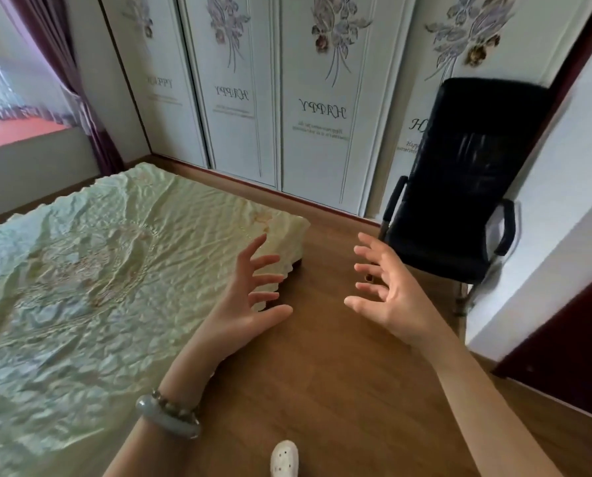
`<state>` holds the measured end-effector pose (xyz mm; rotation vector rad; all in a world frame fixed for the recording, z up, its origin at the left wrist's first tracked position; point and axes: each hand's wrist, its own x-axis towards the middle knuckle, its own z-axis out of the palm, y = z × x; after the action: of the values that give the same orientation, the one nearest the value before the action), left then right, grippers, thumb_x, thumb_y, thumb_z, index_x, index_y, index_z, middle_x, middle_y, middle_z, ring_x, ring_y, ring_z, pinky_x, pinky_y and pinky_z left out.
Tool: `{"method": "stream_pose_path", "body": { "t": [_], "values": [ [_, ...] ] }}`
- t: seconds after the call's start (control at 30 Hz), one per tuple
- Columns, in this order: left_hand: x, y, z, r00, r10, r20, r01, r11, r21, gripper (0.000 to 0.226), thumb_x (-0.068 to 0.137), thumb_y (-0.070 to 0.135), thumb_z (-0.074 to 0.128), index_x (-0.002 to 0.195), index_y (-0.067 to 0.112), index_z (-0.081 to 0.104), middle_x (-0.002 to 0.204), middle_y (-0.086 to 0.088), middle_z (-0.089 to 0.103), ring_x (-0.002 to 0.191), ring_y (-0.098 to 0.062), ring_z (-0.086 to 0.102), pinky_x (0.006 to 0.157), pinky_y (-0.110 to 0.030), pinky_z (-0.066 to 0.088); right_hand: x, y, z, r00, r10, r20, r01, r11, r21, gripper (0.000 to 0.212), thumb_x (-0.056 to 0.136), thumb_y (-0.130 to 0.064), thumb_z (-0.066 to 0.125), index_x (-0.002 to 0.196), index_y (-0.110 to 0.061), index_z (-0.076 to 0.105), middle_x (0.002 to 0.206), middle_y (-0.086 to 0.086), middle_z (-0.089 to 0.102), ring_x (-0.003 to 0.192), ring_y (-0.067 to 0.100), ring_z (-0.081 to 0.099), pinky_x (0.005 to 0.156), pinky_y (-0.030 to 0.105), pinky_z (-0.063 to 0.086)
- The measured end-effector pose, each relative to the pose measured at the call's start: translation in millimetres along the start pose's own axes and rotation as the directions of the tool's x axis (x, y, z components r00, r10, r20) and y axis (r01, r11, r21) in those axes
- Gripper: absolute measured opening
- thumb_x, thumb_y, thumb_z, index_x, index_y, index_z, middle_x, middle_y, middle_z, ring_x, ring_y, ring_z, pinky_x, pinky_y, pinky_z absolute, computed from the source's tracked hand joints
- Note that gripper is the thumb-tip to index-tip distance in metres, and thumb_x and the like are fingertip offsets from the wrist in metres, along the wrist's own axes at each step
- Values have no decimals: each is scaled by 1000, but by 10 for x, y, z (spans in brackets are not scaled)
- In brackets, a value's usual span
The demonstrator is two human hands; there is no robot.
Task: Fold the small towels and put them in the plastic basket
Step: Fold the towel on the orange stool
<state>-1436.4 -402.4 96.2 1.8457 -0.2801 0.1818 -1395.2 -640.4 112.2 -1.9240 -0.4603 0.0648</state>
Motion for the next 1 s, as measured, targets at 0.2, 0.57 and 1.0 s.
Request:
{"method": "stream_pose_path", "body": {
  "t": [0.2, 0.57, 1.0],
  "values": [
    [1273, -405, -12, 998, -3, 55, 4, 1000, -11, 94, 69, 38, 75, 143, 44, 16, 135, 6, 44, 114, -11, 57, 92, -31, 52, 1062, 343, -361, 999, 20, -50, -21, 1000, -20, 84, 77, -13, 75, 136, -49, 27, 138, -14, 41, 121, 1, 45, 97, 26, 47],
    [3389, -865, 211, 985, -4, 173, 6, 1000, -15, 87, 73, 25, 72, 140, 43, 20, 133, 11, 42, 113, -4, 55, 88, -24, 51, 2687, 933, -1106, 985, 86, -152, -88, 996, -4, 84, 76, -13, 76, 129, -56, 27, 138, -14, 42, 121, 2, 46, 99, 29, 47],
    [5859, -1568, 820, 999, -34, 22, 34, 999, -14, 86, 74, 24, 73, 142, 36, 23, 130, 11, 47, 111, -7, 58, 89, -26, 52, 5032, 2014, -2391, 996, 73, -43, -72, 997, 13, 83, 77, -15, 76, 133, -50, 26, 130, -23, 41, 118, -2, 46, 90, 16, 44]
  ]
}}
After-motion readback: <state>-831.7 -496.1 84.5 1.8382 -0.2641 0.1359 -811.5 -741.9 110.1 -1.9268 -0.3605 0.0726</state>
